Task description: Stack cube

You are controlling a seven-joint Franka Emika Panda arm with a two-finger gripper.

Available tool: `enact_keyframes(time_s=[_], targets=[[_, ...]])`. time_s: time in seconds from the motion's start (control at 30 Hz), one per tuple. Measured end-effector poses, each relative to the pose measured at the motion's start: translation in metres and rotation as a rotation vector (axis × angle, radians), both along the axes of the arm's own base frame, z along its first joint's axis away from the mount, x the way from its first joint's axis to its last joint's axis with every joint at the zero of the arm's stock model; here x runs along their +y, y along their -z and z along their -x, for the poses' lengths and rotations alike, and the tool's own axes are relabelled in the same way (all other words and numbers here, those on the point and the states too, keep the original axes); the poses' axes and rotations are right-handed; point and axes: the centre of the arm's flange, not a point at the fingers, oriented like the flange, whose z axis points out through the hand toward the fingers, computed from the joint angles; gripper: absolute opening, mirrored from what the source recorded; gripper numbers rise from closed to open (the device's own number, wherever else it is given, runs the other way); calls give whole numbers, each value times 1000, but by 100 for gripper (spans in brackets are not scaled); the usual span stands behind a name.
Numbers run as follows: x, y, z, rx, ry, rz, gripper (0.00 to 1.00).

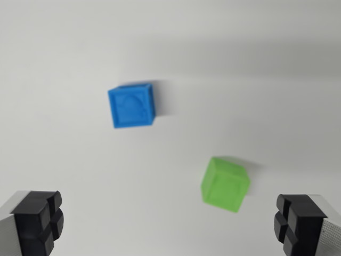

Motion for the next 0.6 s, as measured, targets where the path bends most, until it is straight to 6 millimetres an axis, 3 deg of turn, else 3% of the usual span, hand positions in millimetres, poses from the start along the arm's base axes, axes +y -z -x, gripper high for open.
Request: enact_keyframes(time_s=[0.6], targets=[[17, 45, 0, 12, -33, 6, 100]])
